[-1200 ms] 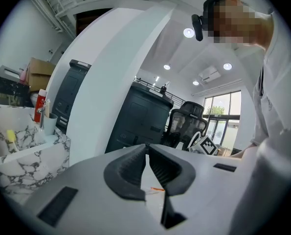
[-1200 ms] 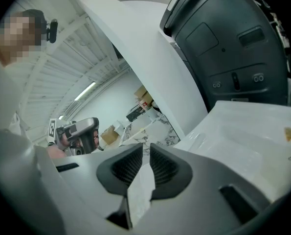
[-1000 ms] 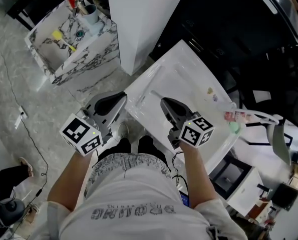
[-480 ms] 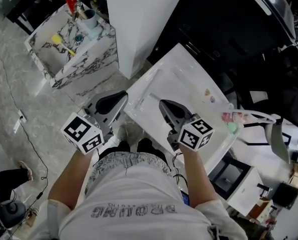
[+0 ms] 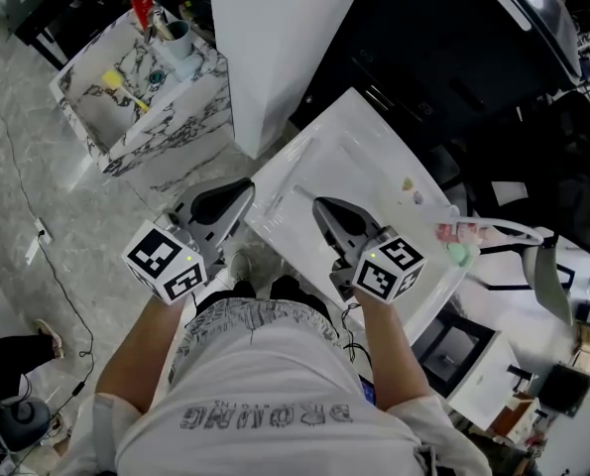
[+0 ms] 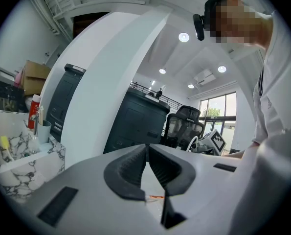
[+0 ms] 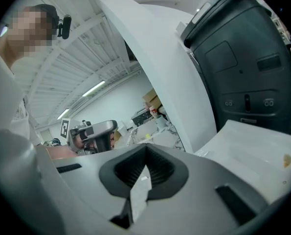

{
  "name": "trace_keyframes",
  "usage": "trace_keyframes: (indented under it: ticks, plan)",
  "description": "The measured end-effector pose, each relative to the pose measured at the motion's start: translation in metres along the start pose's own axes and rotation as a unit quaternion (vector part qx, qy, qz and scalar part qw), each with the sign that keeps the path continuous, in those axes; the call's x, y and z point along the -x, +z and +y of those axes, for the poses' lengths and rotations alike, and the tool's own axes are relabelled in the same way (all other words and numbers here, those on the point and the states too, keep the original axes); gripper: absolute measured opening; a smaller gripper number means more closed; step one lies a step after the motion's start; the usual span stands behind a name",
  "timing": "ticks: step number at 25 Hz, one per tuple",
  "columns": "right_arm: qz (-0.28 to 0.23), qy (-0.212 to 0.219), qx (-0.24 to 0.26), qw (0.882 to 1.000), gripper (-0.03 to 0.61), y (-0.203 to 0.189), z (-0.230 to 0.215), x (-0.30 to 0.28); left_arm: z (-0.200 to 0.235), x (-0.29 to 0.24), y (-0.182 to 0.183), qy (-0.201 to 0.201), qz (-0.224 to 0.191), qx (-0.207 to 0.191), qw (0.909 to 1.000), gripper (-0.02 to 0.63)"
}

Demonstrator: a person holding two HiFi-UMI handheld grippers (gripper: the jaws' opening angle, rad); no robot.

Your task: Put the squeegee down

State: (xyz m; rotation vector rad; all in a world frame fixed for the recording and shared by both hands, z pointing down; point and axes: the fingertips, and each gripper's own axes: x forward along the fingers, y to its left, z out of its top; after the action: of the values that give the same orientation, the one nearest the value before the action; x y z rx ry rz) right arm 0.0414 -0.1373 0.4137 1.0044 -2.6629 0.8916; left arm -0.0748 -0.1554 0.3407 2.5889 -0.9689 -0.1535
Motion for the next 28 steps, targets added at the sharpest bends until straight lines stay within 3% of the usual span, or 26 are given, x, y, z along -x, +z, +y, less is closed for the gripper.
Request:
trace_keyframes:
  ticks: [28]
  plan:
    - [-0.015,0.032,0.006,0.999,0.006,0.01,0.015,0.008,-0.014,-0.001,-0.001,0.014,-0.007,-0.001,0.9999,0.037]
